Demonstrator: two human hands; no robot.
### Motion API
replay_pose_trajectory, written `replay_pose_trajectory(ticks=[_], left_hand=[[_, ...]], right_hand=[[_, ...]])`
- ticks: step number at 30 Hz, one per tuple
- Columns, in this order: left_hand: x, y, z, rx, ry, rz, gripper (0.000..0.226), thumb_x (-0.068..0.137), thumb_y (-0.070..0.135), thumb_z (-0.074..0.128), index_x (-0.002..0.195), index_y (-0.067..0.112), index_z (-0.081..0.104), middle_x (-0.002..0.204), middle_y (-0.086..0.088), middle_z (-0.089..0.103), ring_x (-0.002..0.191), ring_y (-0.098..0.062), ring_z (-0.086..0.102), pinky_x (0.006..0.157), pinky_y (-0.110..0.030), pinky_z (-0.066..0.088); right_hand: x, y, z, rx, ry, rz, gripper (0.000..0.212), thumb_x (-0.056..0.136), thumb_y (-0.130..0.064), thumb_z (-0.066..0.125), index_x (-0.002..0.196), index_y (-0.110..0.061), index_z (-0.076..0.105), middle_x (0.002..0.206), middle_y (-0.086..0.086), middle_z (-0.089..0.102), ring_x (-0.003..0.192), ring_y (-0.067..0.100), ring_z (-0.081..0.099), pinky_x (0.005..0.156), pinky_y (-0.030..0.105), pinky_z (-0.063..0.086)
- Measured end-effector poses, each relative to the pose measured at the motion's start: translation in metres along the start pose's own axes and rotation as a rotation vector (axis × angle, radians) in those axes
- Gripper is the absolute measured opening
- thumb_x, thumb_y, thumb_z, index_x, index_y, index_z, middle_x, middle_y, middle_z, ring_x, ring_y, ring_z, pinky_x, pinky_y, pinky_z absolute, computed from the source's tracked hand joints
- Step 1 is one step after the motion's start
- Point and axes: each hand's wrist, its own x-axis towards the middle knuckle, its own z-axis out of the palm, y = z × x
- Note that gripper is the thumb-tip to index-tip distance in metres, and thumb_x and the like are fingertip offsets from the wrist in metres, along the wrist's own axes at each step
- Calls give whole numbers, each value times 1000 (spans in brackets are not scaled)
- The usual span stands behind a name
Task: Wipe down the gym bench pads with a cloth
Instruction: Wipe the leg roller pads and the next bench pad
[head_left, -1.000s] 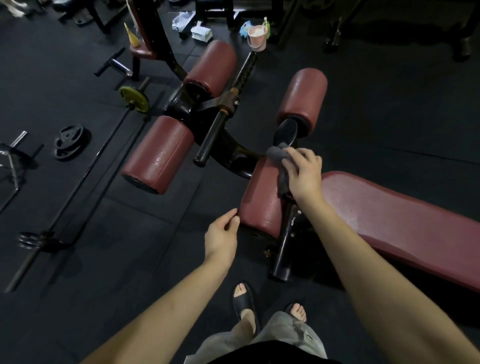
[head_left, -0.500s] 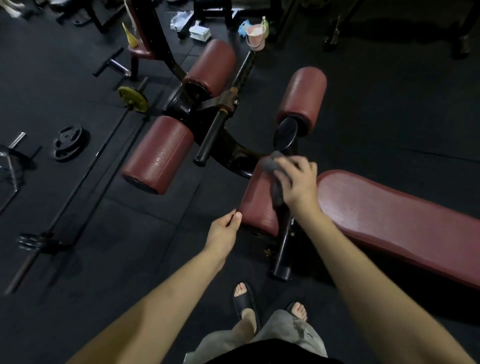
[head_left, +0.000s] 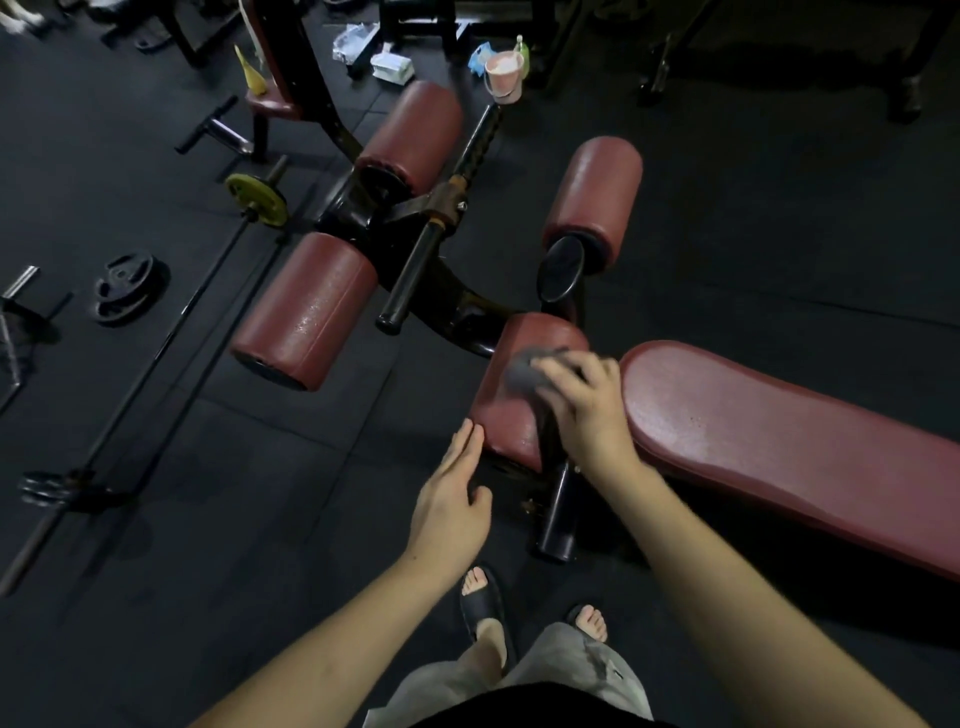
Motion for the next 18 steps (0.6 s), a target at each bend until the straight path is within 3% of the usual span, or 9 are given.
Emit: replay_pose_trajectory(ticks=[2,4,6,7,11,15,18], left_hand=[[3,1,-6,48,-14,-41,73,97,8,49,159,40,28,164,35,13,109,-12,64,104,-30,49],[9,0,-14,110,-28,-60,71,99,12,47,160,39,25,165,29,14,126,-2,55,112,-25,40],[12,0,-20,144,-31,-71,68,100,11,46,161,33,26,166,21,19,150,-1,28,118,-17,23],[11,0,-21,146,-23,-54,67,100,10,45,161,32,27,166,20,21,151,3,22,115,-11,18],[-3,0,-14,95,20,38,69,96,3,47,158,32,37,161,26,26,139,17,26,97,10,15],[-6,-5,-7,113,-5,90,74,96,-1,48,161,29,28,166,25,15,150,7,19,113,-4,21],[-5,-6,-7,90,-14,78,78,94,-2,47,160,35,28,164,32,15,145,13,24,102,2,29]], right_hand=[[37,11,0,-20,29,92,28,100,-26,63,126,-18,73,118,9,63,99,34,49,87,45,48],[56,9,1,-16,43,144,29,101,-25,64,129,-19,72,118,8,62,101,30,47,91,43,47],[51,-4,3,-21,52,129,29,101,-24,66,129,-20,72,117,6,60,101,27,45,91,38,45],[39,-11,4,-26,41,104,29,100,-25,65,128,-20,72,117,6,60,100,27,45,90,36,43],[-47,-40,3,47,7,72,32,98,-23,63,129,-20,70,123,7,59,105,25,48,93,26,35],[-60,-35,1,67,13,43,37,93,-9,70,129,-19,69,125,9,59,109,24,45,96,24,34],[5,0,3,2,76,128,30,96,-13,68,125,-17,72,118,13,62,100,33,50,88,34,42]])
